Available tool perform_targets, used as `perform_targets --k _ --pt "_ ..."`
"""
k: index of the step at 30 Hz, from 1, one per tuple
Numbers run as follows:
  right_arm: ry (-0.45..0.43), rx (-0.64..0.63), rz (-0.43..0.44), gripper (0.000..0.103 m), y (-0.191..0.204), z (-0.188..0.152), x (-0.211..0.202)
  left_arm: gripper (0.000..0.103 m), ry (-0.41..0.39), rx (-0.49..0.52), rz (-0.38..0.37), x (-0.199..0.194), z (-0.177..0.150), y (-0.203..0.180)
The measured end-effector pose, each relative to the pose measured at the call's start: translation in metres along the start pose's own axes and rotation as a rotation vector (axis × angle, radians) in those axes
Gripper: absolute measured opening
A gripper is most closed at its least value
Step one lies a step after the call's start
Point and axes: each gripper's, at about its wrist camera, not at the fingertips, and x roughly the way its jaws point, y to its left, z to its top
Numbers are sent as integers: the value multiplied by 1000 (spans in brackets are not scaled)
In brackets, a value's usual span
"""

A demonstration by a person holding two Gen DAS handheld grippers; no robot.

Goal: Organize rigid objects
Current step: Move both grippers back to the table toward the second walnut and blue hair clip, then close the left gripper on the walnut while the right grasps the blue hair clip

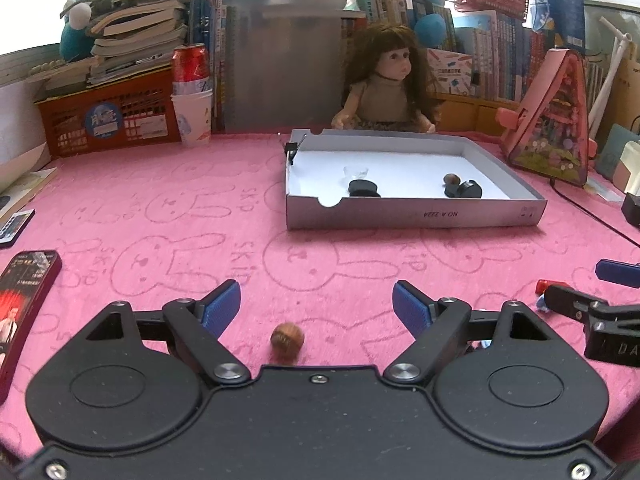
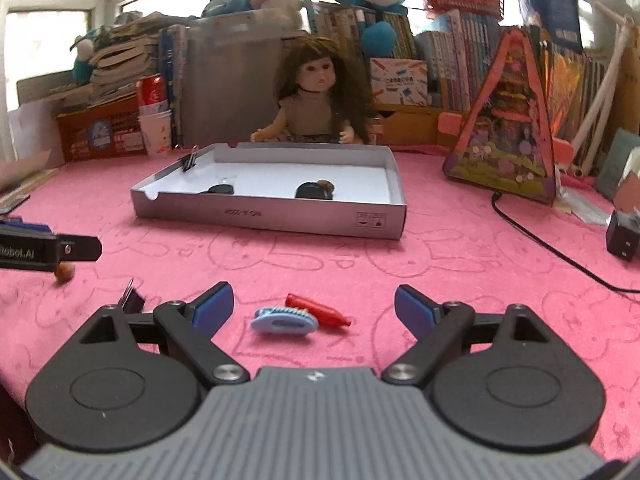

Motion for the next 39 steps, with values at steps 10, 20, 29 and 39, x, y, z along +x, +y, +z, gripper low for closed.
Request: perform_targets --k 10,20,29,39 --pt "36 -23 51 67 13 -10 4 68 28 2 11 4 -10 5" --pt "36 -28 43 66 15 -10 7 48 52 -7 24 11 -16 9" --pt "31 -17 33 43 17 -9 11 38 49 12 39 12 -17 3" --pt "33 -4 43 43 15 -7 11 17 51 17 43 11 -15 2"
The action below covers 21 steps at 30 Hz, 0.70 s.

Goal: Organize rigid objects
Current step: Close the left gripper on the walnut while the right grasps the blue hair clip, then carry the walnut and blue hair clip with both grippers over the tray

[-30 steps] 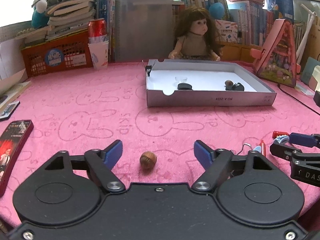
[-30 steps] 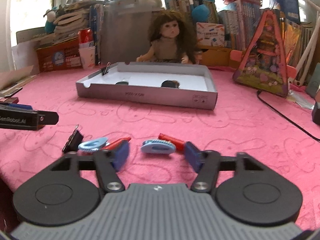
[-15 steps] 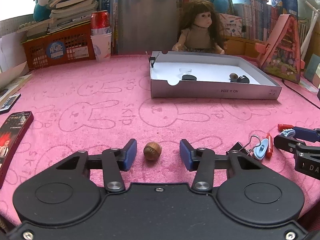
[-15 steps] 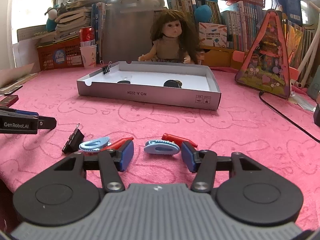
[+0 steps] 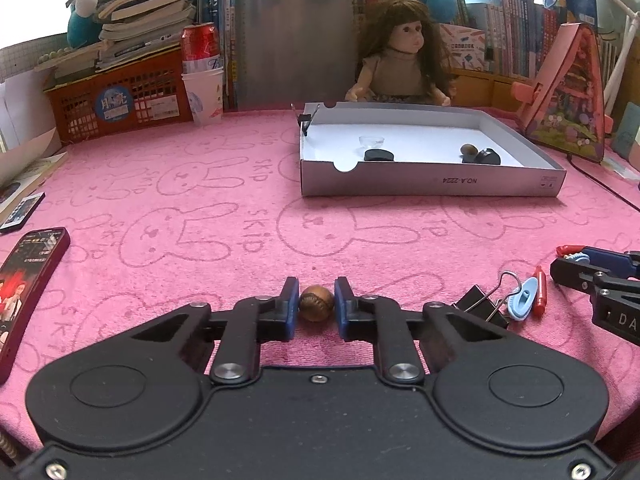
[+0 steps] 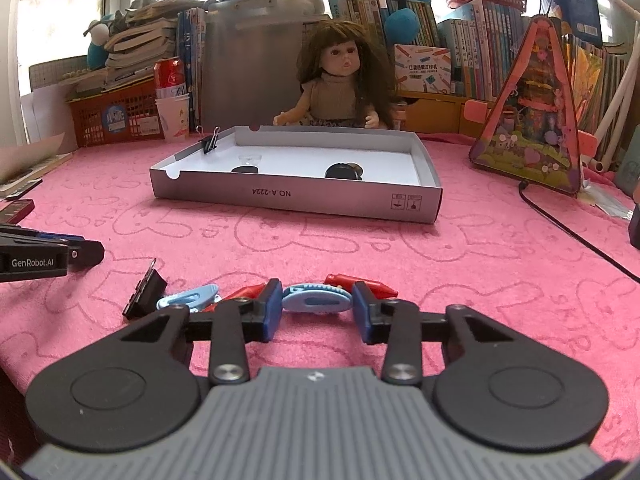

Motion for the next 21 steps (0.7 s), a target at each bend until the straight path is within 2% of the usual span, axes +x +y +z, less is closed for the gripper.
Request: perform_targets --k 21 --pt "17 11 -22 43 -4 16 1 17 -10 5 -35 -2 13 -9"
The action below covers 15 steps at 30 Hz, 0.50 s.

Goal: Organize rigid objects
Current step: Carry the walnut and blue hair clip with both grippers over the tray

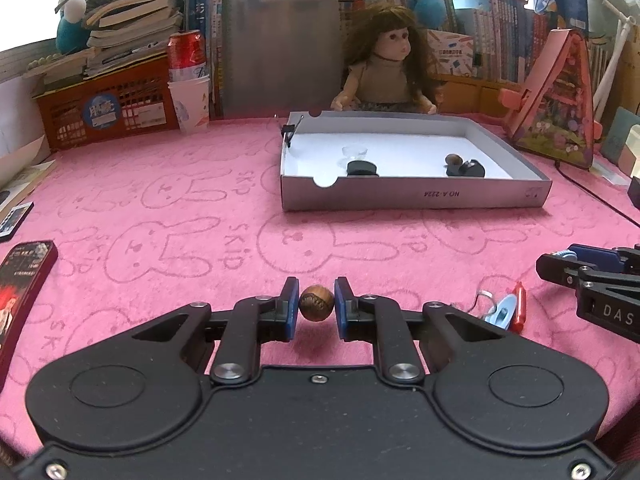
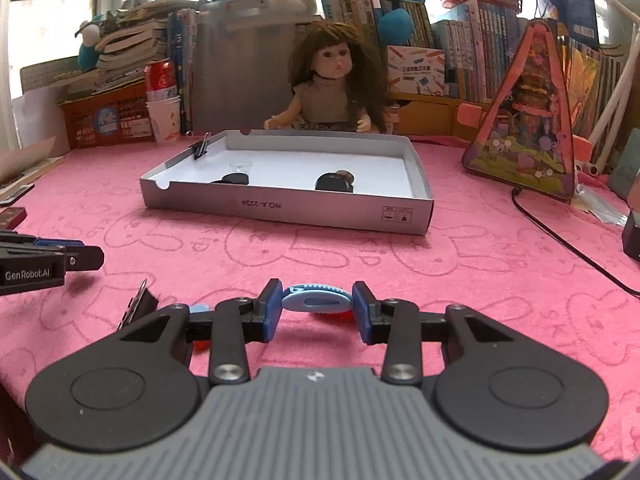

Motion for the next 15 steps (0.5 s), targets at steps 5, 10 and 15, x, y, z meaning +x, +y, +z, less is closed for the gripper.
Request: perform_targets --k 5,10,15 --pt "9 18 -11 43 -6 14 5 17 -6 -13 -19 5 13 -1" --pt "18 39 -7 43 -13 27 11 17 -24 -22 -31 11 29 -4" --pt "24 52 -2 43 -19 40 19 17 -33 -14 -45 20 46 -9"
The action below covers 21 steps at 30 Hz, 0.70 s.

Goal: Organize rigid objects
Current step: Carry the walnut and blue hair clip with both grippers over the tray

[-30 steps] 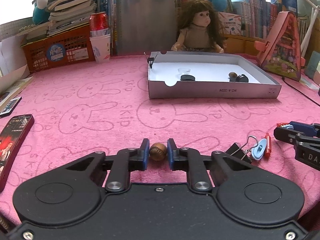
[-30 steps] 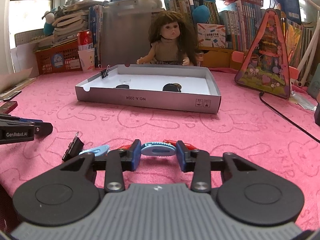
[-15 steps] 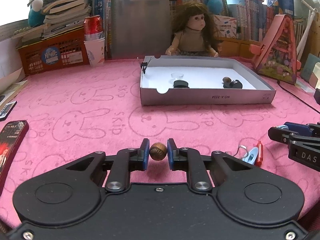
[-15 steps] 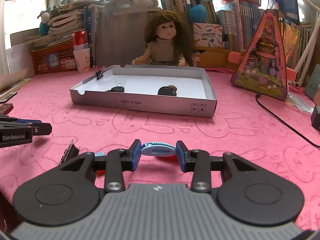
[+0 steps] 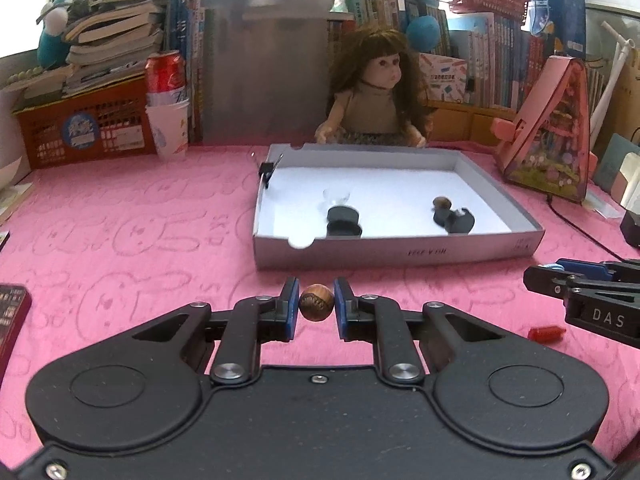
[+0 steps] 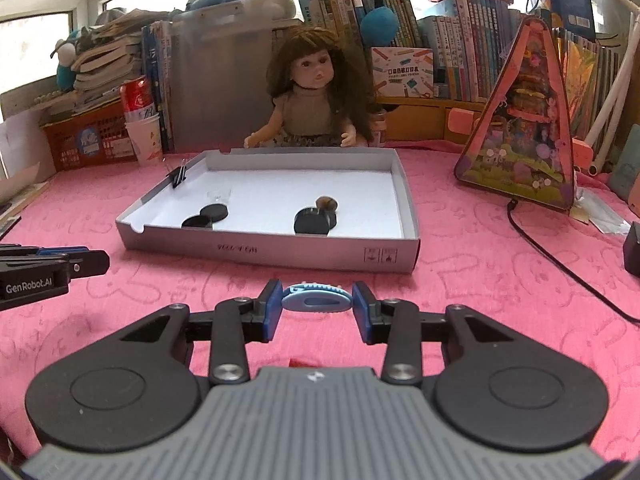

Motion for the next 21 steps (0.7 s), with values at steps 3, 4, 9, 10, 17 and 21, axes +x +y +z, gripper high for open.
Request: perform_targets --k 3,4,9,10,17,21 --pt "6 15 12 43 -4 9 5 17 4 -3 -9 7 10 -2" --pt "6 16 13 43 -5 11 7 17 7 -7 -12 10 12 -2" --pt "-5 32 19 43 -14 31 15 17 13 -33 -29 22 34 0" --pt "-1 39 24 43 -18 36 17 17 13 -36 -32 24 38 1" --pt "30 84 47 43 -35 72 38 17 4 -29 -52 42 75 -1" --pt "85 129 75 43 -41 90 62 17 11 -26 -59 61 97 -6"
